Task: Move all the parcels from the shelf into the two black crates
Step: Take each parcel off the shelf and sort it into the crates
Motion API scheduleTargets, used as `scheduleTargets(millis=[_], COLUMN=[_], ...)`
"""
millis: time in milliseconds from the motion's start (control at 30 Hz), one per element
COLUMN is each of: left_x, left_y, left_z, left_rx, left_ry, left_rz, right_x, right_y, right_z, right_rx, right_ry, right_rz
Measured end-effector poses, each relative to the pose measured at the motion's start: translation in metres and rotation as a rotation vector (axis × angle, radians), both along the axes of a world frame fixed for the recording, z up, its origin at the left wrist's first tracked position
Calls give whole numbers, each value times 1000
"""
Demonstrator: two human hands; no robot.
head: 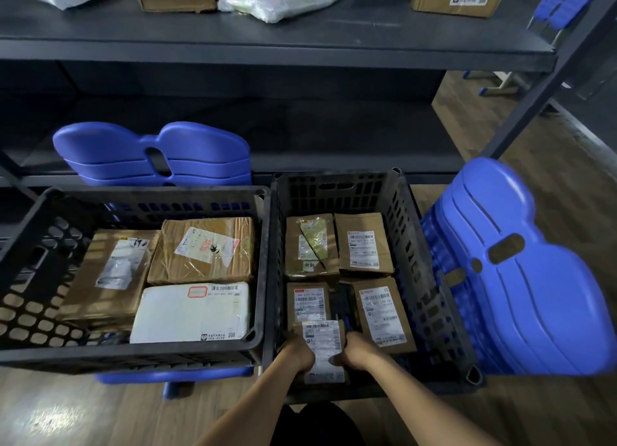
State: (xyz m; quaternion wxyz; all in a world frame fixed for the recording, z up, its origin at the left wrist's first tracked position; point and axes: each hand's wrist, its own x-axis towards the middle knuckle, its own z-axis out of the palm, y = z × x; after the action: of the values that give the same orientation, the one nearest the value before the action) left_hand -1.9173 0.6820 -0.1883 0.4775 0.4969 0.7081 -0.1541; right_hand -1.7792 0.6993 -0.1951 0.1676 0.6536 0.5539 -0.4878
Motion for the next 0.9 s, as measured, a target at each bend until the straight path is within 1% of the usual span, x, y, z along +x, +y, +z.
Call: scheduleTargets(millis=[33, 67, 100, 167, 300, 367, 433, 467, 533, 600, 700, 800, 900], left_x=[-2, -2, -3, -2, -2, 1, 2, 3, 2, 0, 0, 1, 2], left_y=[0, 2, 4, 3, -5, -10, -14, -17, -20, -19, -16, -16, -15], left_z=[-7, -9, -4, -1, 8, 10, 8, 6, 5, 9, 13, 13, 17], left_rx=[24, 59, 39, 13, 145, 262, 353, 350, 277, 205, 159, 144, 183], left_ry=[36, 27, 24, 54, 30, 77, 119, 129, 158, 168, 158, 172, 193], left_rz=[48, 28, 69, 29, 75, -23, -179, -252, -377, -442, -480, -496, -500], right_x=[1, 3, 4, 3, -1, -2, 1, 3, 7, 8, 5, 1, 1], right_y=[0, -1, -1, -1, 0, -2, -6, -8, -10, -10, -7, -5, -7], right_z=[1, 1, 1, 0, 0, 1, 5, 7, 11, 12, 14, 16, 18], right_rx=[-7, -12, -14, -9, 35, 69, 163, 236, 340, 356, 335, 320, 348], right_ry=[8, 12, 16, 26, 28, -2, -52, -65, -48, -28, -86, -116, -83], right_rz=[-4, -6, -7, -13, 8, 30, 104, 187, 381, 526, 664, 705, 639])
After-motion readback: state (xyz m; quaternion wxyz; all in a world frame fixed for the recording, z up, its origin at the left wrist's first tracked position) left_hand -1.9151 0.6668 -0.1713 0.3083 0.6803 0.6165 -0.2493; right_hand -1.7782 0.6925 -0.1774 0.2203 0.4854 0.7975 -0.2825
